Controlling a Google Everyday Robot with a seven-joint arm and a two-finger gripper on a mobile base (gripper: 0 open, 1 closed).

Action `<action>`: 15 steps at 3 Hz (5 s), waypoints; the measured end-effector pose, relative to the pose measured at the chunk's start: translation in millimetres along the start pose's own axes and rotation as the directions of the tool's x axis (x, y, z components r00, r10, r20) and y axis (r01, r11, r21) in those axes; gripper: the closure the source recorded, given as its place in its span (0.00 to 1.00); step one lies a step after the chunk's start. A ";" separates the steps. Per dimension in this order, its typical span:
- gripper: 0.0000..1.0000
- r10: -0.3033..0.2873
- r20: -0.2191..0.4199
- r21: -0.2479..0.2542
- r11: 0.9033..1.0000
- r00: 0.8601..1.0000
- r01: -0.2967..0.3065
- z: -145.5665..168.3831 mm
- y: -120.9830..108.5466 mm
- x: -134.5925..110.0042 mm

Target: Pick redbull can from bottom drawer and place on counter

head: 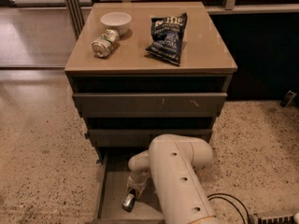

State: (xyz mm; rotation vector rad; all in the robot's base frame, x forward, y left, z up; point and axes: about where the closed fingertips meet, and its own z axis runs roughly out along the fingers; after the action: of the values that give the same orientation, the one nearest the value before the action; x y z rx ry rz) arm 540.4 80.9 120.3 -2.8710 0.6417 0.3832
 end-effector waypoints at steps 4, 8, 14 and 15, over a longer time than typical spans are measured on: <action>1.00 -0.071 -0.164 -0.010 0.997 0.984 0.071 -147.2 6.5 -25.4; 1.00 -0.152 -0.394 -0.297 0.954 0.906 0.031 -388.9 4.1 -56.6; 1.00 -0.336 -0.406 -0.241 0.936 0.850 0.255 -588.1 -8.9 -100.9; 1.00 -0.362 -0.452 -0.219 0.931 0.815 0.292 -652.8 -11.6 -112.6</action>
Offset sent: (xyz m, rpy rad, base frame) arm 0.0018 -0.0194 0.0805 -0.0085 -0.0510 0.0378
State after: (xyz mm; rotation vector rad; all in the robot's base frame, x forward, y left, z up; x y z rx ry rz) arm 584.5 -10.6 775.1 -3.1470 0.1640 -0.3794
